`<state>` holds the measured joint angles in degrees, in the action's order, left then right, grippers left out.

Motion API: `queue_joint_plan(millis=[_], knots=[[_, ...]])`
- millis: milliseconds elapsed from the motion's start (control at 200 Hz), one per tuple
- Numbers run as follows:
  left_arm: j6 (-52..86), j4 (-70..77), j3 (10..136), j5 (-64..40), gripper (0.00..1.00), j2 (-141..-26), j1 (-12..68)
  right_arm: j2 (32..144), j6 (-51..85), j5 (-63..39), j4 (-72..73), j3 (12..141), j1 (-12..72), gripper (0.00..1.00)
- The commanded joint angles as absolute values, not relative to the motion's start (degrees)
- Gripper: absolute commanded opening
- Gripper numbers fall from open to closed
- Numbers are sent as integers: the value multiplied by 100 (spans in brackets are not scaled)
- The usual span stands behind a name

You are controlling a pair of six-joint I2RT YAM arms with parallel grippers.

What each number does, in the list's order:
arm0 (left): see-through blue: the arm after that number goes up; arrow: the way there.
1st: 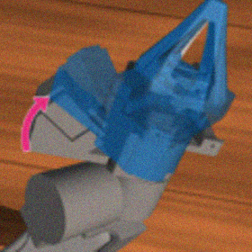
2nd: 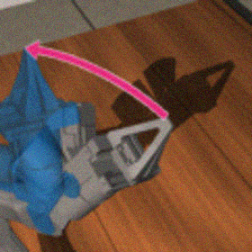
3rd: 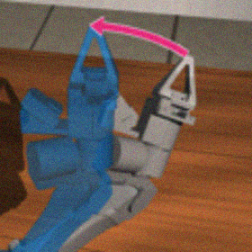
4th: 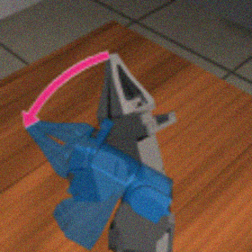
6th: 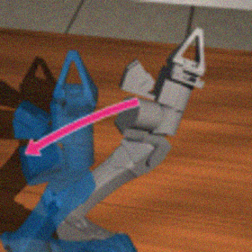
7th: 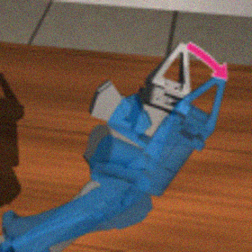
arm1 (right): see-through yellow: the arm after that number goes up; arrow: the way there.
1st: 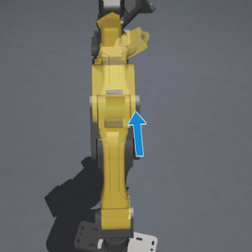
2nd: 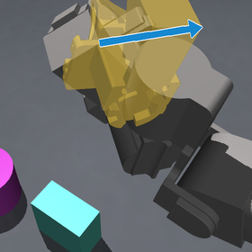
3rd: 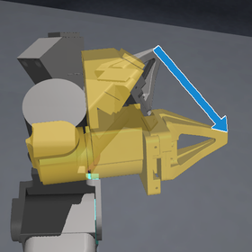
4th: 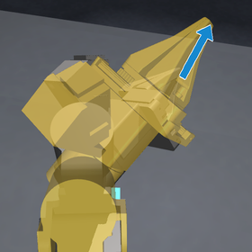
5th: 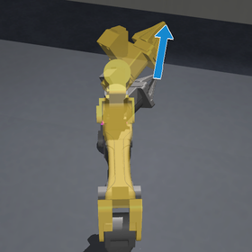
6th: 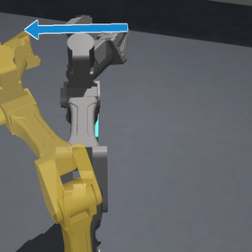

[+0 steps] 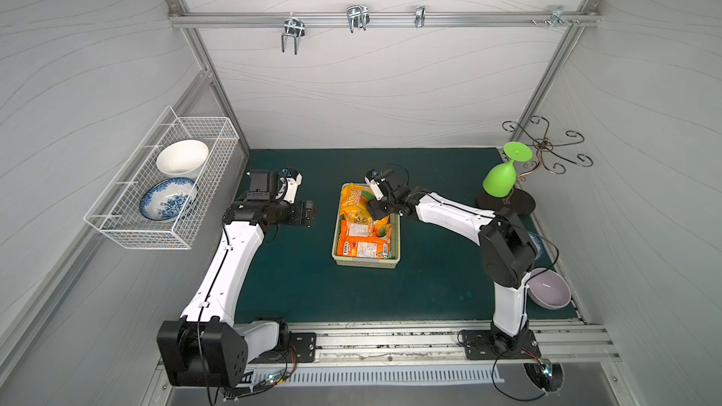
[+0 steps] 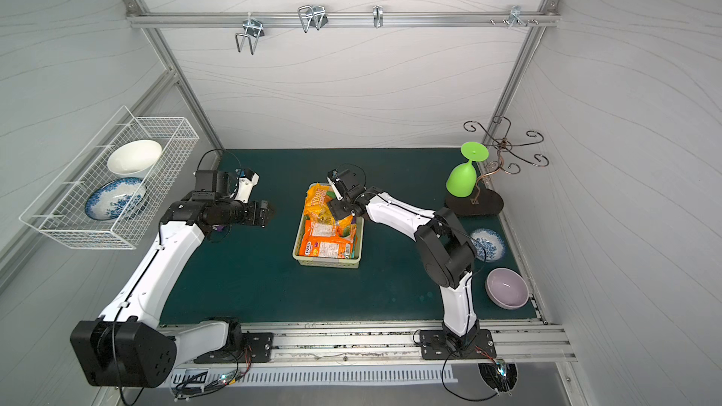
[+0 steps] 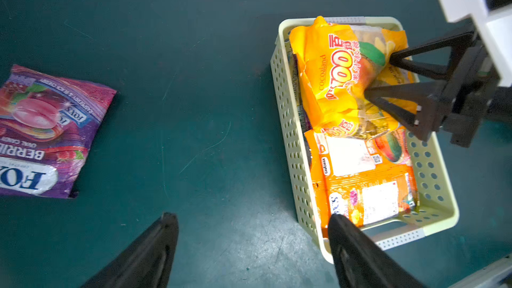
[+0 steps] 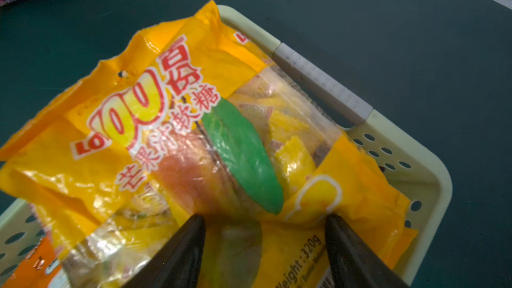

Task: Put the candies in the basket
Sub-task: Place the candy in the basket.

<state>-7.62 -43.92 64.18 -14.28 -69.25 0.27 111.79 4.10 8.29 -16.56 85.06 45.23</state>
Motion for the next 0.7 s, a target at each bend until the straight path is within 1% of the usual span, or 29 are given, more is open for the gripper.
queue_joint_plan(millis=[0, 235, 400, 485, 620, 695], knots=[[-1222, -4405, 6687, -858, 87, -7035, 8, 11024, 379, 615, -2020, 8523, 4485, 71], [-2157, -4460, 6833, 205, 86, -7335, 5, 9796, 177, 442, -2555, 8445, 4482, 72], [-2827, -4444, 6761, 682, 86, -7635, 0, 8791, 130, 578, -2732, 7802, 4439, 74], [-3139, -4387, 6748, 914, 85, -7851, -26, 8257, 117, 641, -2772, 7455, 4343, 77], [-3438, -4361, 6838, 1011, 81, -8216, -179, 7553, -23, 631, -3047, 7185, 4103, 89], [-3625, -4234, 6823, 1069, 80, -8375, -296, 7188, -150, 730, -3230, 7078, 3990, 91]])
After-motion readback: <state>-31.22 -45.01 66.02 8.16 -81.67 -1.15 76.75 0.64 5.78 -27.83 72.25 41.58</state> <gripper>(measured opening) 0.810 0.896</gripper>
